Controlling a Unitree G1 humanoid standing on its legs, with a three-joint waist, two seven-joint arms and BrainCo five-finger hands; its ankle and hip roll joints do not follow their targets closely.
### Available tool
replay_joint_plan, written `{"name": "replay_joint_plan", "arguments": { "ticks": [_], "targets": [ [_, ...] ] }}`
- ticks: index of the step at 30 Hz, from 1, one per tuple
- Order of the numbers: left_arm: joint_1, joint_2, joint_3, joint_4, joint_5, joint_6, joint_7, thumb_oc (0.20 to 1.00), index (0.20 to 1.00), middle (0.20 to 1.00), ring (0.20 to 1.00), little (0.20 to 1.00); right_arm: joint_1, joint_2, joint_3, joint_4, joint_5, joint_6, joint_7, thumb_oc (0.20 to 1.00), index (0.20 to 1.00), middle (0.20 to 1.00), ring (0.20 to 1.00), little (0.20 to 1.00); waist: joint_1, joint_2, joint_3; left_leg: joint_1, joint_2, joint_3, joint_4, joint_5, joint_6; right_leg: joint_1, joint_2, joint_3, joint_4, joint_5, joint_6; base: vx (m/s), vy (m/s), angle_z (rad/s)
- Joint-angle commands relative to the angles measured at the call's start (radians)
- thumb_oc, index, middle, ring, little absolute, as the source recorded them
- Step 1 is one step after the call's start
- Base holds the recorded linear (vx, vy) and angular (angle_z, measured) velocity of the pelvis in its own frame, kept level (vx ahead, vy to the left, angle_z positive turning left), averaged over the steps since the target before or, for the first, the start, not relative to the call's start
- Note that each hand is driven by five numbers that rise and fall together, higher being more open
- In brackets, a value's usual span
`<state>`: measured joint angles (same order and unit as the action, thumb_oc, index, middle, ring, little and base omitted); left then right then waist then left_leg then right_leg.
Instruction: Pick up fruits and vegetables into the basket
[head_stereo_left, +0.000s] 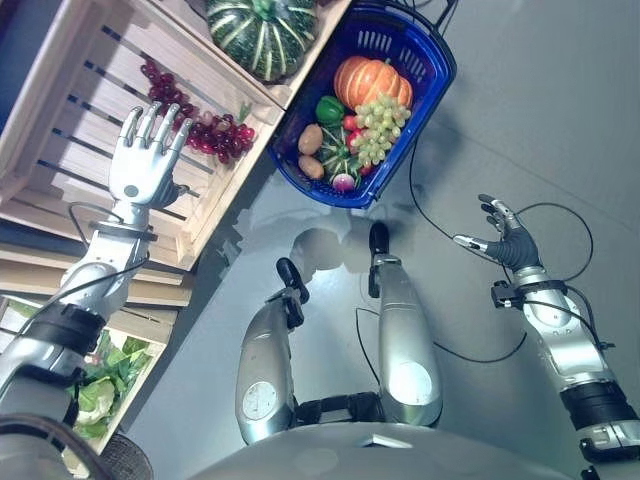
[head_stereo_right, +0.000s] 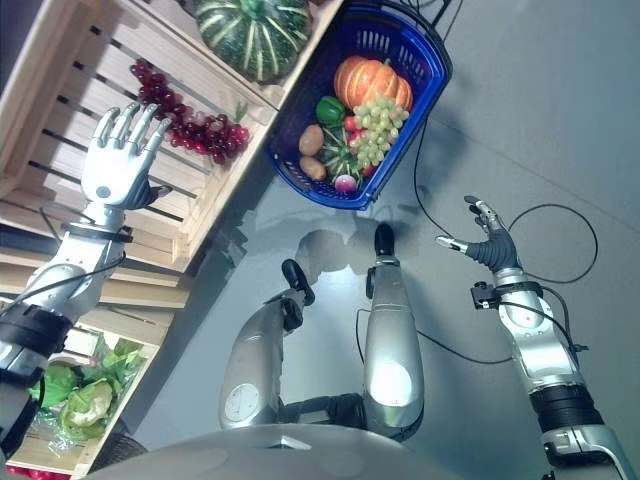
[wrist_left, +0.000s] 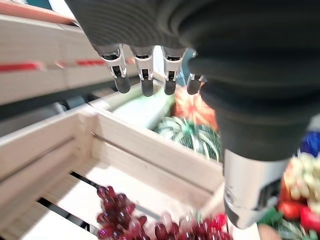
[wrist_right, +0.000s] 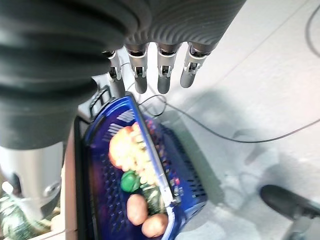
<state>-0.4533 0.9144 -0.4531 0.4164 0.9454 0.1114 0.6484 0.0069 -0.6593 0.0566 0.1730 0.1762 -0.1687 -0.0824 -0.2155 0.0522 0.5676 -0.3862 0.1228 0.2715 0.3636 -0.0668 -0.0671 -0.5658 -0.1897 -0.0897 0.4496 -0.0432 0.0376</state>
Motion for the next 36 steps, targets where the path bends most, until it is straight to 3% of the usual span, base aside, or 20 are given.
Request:
{"name": "replay_joint_plan", "arguments": {
  "ticks": [1,3,4,10,19,32,36],
  "targets": [
    [-0.002,0.057,0.006,0.049,0.05,0.076,-0.009,1.0,1.0,1.0,1.0,1.0,0.027,-0.035,-0.01,-0.08,0.011,-0.02,-0.018,1.0,1.0,1.0,1.0,1.0,-0.021,-0.03,-0.048,-0.096,0.038,-0.02,0.099,-0.035,-0.021,0.004,-0.037,0.006,-0.01,-0.023,0.081,0.03,0.068,-0.08],
    [-0.048,0.055,-0.02,0.126,0.041,0.08,-0.012,1.0,1.0,1.0,1.0,1.0,0.022,-0.05,-0.01,-0.096,0.018,-0.027,-0.029,1.0,1.0,1.0,1.0,1.0,-0.036,-0.032,-0.048,-0.139,0.041,-0.012,0.122,-0.045,-0.018,-0.043,-0.031,0.018,0.003,-0.024,0.081,0.07,0.07,-0.15],
    [-0.063,0.054,-0.029,0.151,0.032,0.078,-0.022,1.0,1.0,1.0,1.0,1.0,0.026,-0.054,-0.01,-0.107,0.027,-0.026,-0.032,1.0,1.0,1.0,1.0,1.0,-0.041,-0.033,-0.048,-0.145,0.042,-0.021,0.141,-0.077,-0.027,-0.047,-0.025,0.026,0.016,-0.05,0.088,0.09,0.049,-0.19],
    [-0.12,0.033,-0.056,0.279,0.044,0.105,-0.027,1.0,1.0,1.0,1.0,1.0,0.027,-0.058,-0.014,-0.142,0.037,-0.036,-0.045,1.0,1.0,1.0,1.0,1.0,-0.063,-0.032,-0.048,-0.224,0.043,-0.015,0.193,-0.101,-0.021,-0.132,-0.012,0.051,0.053,-0.058,0.085,0.03,0.07,-0.09],
    [-0.206,0.016,-0.066,0.441,0.038,0.217,-0.006,1.0,1.0,1.0,1.0,1.0,0.013,-0.062,-0.016,-0.163,0.04,-0.041,-0.095,1.0,1.0,1.0,1.0,1.0,-0.077,-0.025,-0.048,-0.348,0.049,-0.009,0.259,-0.128,-0.01,-0.266,-0.006,0.075,0.095,-0.054,0.085,0.01,0.05,-0.04],
    [-0.307,-0.004,-0.067,0.502,0.001,0.307,0.064,1.0,1.0,1.0,1.0,1.0,-0.024,-0.066,0.018,-0.135,0.044,-0.041,-0.147,1.0,1.0,1.0,1.0,1.0,-0.085,-0.021,-0.048,-0.466,0.053,-0.021,0.334,-0.164,0.009,-0.39,0.012,0.109,0.144,-0.05,0.079,0.0,0.014,-0.01],
    [-0.353,-0.004,-0.078,0.505,-0.003,0.307,0.07,1.0,1.0,1.0,1.0,1.0,-0.033,-0.064,0.026,-0.124,0.036,-0.047,-0.158,1.0,1.0,1.0,1.0,1.0,-0.089,-0.02,-0.048,-0.484,0.054,-0.021,0.339,-0.164,0.008,-0.41,0.015,0.114,0.146,-0.045,0.078,0.0,0.0,0.0]
  ]
}}
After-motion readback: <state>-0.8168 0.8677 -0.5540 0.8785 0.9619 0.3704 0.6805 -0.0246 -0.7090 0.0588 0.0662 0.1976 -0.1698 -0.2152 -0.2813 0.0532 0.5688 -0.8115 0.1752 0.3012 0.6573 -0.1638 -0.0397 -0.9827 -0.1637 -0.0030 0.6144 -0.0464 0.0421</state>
